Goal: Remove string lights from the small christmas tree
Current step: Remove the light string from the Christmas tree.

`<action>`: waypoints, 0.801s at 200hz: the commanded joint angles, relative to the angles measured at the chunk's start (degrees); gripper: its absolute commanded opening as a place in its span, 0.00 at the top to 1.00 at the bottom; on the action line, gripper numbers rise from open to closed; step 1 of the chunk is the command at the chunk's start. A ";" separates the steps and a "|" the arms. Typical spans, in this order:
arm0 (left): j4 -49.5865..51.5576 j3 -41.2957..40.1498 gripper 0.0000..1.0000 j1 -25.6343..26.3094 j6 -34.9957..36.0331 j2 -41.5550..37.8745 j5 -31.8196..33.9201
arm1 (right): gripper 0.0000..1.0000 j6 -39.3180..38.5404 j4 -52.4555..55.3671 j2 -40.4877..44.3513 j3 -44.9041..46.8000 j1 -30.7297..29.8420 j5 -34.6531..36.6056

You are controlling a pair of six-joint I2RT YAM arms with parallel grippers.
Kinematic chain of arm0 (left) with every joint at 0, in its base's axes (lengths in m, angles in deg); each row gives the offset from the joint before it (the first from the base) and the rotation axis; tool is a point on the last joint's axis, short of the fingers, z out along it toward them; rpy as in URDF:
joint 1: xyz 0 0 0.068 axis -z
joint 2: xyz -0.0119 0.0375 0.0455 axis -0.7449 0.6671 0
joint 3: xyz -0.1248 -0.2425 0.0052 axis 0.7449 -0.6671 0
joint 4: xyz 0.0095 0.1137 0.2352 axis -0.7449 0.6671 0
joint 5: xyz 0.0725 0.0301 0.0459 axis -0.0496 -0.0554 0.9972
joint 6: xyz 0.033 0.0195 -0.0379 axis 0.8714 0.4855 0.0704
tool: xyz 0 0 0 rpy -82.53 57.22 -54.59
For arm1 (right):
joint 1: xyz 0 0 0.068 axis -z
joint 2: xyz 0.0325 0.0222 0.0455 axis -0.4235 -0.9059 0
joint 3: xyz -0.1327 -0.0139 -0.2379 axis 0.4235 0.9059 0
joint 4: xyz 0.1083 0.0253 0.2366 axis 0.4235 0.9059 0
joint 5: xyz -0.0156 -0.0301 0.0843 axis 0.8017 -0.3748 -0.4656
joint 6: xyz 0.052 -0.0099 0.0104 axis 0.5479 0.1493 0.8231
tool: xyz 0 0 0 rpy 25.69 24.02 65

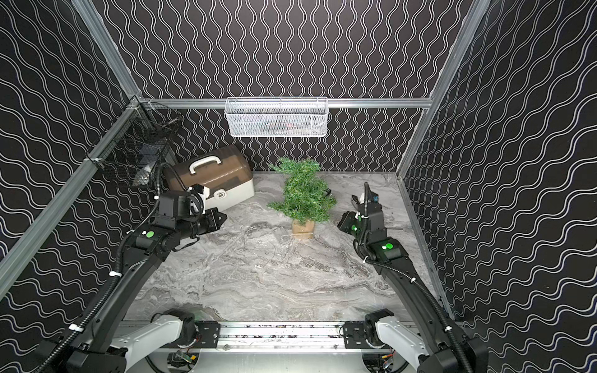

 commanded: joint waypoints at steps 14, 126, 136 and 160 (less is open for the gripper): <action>-0.84 0.13 1.00 -0.06 0.57 -0.63 0.46 | 1.00 -4.99 3.79 -0.06 -7.51 -0.01 2.61; -1.00 -0.04 1.00 -0.03 0.43 -0.29 0.77 | 1.00 2.05 9.68 10.52 -2.38 -10.07 -8.58; -0.09 0.49 1.00 -0.05 0.78 -0.28 2.05 | 1.00 2.62 8.59 10.39 0.50 -11.35 -7.66; 2.29 1.24 1.00 -0.44 0.83 -0.87 5.36 | 1.00 2.53 0.20 8.18 9.82 -11.43 -6.95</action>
